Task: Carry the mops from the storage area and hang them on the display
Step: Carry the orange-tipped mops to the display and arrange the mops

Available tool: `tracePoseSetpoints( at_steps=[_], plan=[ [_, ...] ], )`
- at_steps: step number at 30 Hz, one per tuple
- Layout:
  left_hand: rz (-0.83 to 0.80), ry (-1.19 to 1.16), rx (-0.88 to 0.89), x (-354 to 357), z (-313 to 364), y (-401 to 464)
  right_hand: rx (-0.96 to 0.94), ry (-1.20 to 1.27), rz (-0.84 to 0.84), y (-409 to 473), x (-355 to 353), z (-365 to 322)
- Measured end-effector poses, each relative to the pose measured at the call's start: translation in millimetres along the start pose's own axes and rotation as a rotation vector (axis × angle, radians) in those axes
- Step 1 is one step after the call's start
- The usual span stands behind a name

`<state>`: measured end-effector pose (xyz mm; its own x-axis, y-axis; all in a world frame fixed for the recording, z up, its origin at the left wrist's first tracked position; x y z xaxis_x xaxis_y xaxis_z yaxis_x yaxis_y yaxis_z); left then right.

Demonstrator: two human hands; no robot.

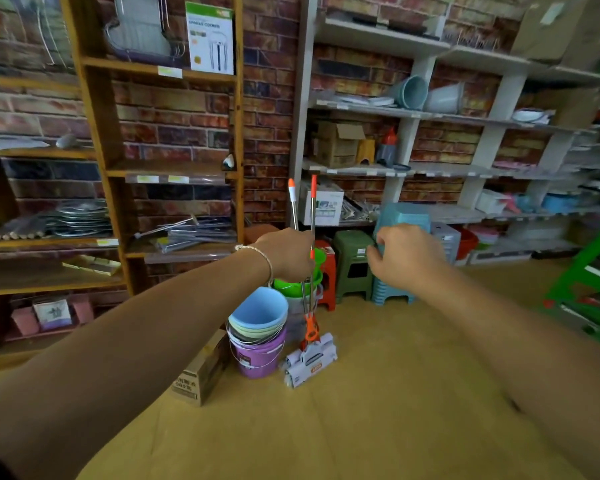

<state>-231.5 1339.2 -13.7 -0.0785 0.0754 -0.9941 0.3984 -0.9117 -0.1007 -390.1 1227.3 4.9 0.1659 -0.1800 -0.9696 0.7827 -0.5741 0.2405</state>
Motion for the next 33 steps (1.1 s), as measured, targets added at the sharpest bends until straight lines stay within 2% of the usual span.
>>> tracePoseSetpoints(
  at_steps=[7, 21, 33],
  plan=[
    [0.028, 0.033, 0.07, -4, -6, 78, 0.045, -0.009, -0.007, 66, 25, 21],
    [0.02, 0.121, 0.177, -35, -76, 282, 0.17, -0.002, 0.005, 252, 62, 41],
    [-0.06, 0.116, 0.234, -5, -80, 420, 0.184, 0.039, -0.047, 354, 131, 94]
  ],
)
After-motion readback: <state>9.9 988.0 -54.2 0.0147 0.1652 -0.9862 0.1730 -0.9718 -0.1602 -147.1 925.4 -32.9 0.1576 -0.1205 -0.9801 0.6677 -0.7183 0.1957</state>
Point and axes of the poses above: each hand's wrist, its own y-axis towards the middle knuckle, its own x-axis out of the palm, z = x × y, the point moved 3 cm from there along y, towards the middle knuckle, and after that the axes turned 13 degrees about -z, right-handed, at the moved point
